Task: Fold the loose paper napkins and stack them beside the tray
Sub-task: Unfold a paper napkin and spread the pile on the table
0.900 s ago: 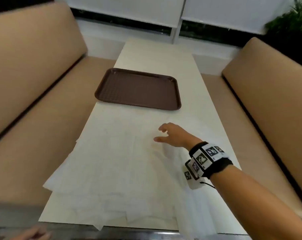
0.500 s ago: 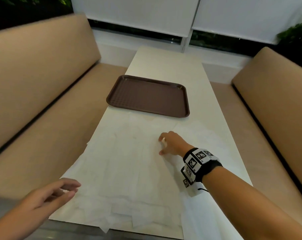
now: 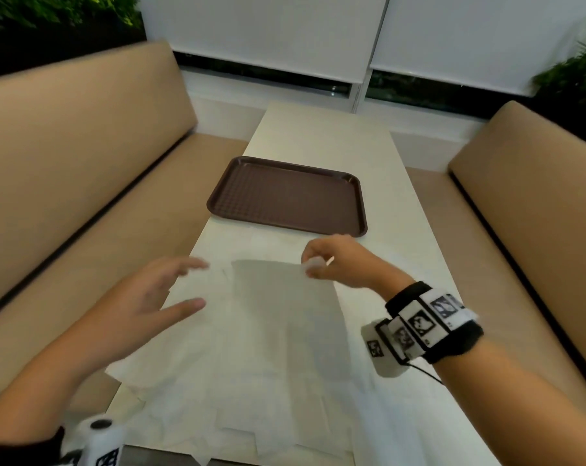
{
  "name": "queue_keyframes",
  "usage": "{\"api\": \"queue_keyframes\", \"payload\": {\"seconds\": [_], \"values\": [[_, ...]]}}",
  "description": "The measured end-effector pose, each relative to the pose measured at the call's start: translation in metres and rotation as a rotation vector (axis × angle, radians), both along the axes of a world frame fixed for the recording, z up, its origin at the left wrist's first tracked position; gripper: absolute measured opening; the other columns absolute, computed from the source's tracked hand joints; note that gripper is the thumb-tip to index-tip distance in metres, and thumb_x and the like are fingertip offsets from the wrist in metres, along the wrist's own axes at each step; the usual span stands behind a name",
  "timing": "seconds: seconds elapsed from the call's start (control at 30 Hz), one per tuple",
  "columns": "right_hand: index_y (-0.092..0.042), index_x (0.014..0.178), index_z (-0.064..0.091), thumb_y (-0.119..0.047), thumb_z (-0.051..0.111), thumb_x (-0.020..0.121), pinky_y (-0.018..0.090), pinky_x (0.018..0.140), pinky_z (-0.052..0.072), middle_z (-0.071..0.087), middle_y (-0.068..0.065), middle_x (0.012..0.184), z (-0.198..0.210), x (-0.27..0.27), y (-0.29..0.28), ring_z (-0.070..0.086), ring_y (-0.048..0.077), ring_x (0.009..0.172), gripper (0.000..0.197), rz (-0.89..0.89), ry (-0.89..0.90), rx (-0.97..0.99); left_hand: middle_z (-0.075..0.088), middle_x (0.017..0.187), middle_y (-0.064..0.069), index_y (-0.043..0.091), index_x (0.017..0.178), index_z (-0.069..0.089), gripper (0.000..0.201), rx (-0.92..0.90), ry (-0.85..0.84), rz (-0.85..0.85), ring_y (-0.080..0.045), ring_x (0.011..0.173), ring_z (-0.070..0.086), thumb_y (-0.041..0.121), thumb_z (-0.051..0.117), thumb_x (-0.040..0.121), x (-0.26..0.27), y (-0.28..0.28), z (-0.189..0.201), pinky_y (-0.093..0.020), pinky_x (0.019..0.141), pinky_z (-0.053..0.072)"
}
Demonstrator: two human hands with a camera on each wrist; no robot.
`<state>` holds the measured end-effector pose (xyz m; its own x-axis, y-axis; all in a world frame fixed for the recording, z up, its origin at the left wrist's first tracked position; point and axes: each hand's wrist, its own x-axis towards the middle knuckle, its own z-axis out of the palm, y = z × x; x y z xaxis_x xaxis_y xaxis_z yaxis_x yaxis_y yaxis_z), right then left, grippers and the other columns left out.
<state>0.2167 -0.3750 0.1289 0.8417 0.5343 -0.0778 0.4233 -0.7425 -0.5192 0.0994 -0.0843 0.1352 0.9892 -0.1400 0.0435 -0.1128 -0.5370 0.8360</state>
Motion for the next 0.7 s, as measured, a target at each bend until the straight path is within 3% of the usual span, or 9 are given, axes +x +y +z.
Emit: {"api": "queue_keyframes", "payload": {"seconds": [0.1, 0.17, 0.27, 0.33, 0.43, 0.53, 0.6, 0.63, 0.7], "values": [[-0.020, 0.091, 0.071, -0.019, 0.070, 0.085, 0.022, 0.076, 0.051, 0.070, -0.007, 0.089, 0.055, -0.012, 0.003, 0.065, 0.011, 0.082, 0.006, 0.075, -0.046, 0.062, 0.045, 0.132, 0.033, 0.052, 0.126, 0.047, 0.068, 0.040, -0.109, -0.072, 0.020, 0.123, 0.035, 0.050, 0.072, 0.063, 0.032, -0.027, 0.023, -0.012, 0.097, 0.031], [-0.018, 0.092, 0.071, -0.017, 0.070, 0.085, 0.018, 0.071, 0.052, 0.071, -0.007, 0.087, 0.084, -0.020, 0.004, 0.066, 0.006, 0.078, 0.007, 0.084, -0.069, 0.122, 0.043, 0.134, 0.033, 0.050, 0.129, 0.043, 0.077, 0.067, -0.080, -0.177, 0.016, 0.125, 0.035, 0.050, 0.077, 0.060, 0.053, -0.050, 0.036, -0.014, 0.101, 0.030], [-0.018, 0.091, 0.068, -0.010, 0.070, 0.084, 0.007, 0.058, 0.045, 0.068, -0.012, 0.081, 0.102, -0.021, 0.000, 0.063, -0.004, 0.070, 0.011, 0.043, -0.061, 0.244, 0.065, 0.113, 0.022, 0.036, 0.116, 0.061, 0.054, 0.133, -0.059, -0.282, 0.008, 0.106, 0.058, 0.032, 0.084, 0.067, 0.082, -0.074, 0.041, -0.024, 0.093, 0.048], [-0.019, 0.090, 0.066, -0.008, 0.070, 0.083, 0.011, 0.061, 0.048, 0.069, -0.008, 0.081, 0.094, -0.016, -0.004, 0.065, -0.002, 0.070, 0.013, -0.021, -0.042, 0.301, 0.071, 0.095, 0.014, 0.031, 0.099, 0.068, 0.033, 0.146, -0.071, -0.256, -0.008, 0.086, 0.067, 0.019, 0.082, 0.071, 0.095, -0.081, 0.035, -0.032, 0.079, 0.055], [-0.021, 0.082, 0.063, -0.008, 0.072, 0.082, 0.013, 0.060, 0.046, 0.066, -0.009, 0.072, 0.063, -0.007, -0.013, 0.061, -0.005, 0.061, 0.015, -0.149, -0.034, 0.294, 0.066, 0.084, 0.009, 0.027, 0.084, 0.066, 0.022, 0.217, -0.088, -0.137, -0.010, 0.062, 0.056, 0.015, 0.081, 0.073, 0.107, -0.082, 0.018, -0.026, 0.062, 0.047], [-0.019, 0.078, 0.061, -0.012, 0.072, 0.083, 0.009, 0.052, 0.036, 0.049, -0.012, 0.058, 0.035, -0.001, -0.021, 0.049, -0.003, 0.049, 0.013, -0.265, -0.040, 0.239, 0.066, 0.075, 0.006, 0.022, 0.074, 0.067, 0.012, 0.252, -0.099, -0.125, -0.005, 0.057, 0.053, 0.016, 0.076, 0.078, 0.113, -0.082, 0.008, -0.019, 0.057, 0.040], [-0.022, 0.083, 0.060, -0.020, 0.070, 0.085, 0.014, 0.059, 0.039, 0.052, -0.008, 0.067, 0.026, -0.001, -0.025, 0.049, 0.000, 0.059, 0.010, -0.291, -0.027, 0.186, 0.066, 0.075, 0.008, 0.026, 0.071, 0.066, 0.016, 0.286, -0.098, -0.152, -0.006, 0.064, 0.056, 0.018, 0.073, 0.082, 0.114, -0.084, 0.007, -0.019, 0.059, 0.042], [-0.024, 0.091, 0.060, -0.025, 0.070, 0.084, 0.018, 0.069, 0.043, 0.059, -0.006, 0.081, 0.023, -0.001, -0.028, 0.054, 0.004, 0.074, 0.013, -0.280, -0.006, 0.174, 0.066, 0.076, 0.009, 0.028, 0.071, 0.065, 0.018, 0.296, -0.093, -0.180, -0.007, 0.070, 0.059, 0.018, 0.070, 0.084, 0.114, -0.085, 0.009, -0.021, 0.064, 0.045], [-0.029, 0.119, 0.050, -0.034, 0.076, 0.077, 0.020, 0.090, 0.041, 0.054, -0.010, 0.121, 0.021, -0.004, -0.037, 0.051, 0.007, 0.109, 0.050, -0.212, 0.054, 0.172, 0.066, 0.081, 0.010, 0.029, 0.074, 0.061, 0.018, 0.295, -0.103, -0.266, -0.010, 0.082, 0.062, 0.018, 0.065, 0.088, 0.113, -0.087, 0.015, -0.029, 0.076, 0.051]]}}
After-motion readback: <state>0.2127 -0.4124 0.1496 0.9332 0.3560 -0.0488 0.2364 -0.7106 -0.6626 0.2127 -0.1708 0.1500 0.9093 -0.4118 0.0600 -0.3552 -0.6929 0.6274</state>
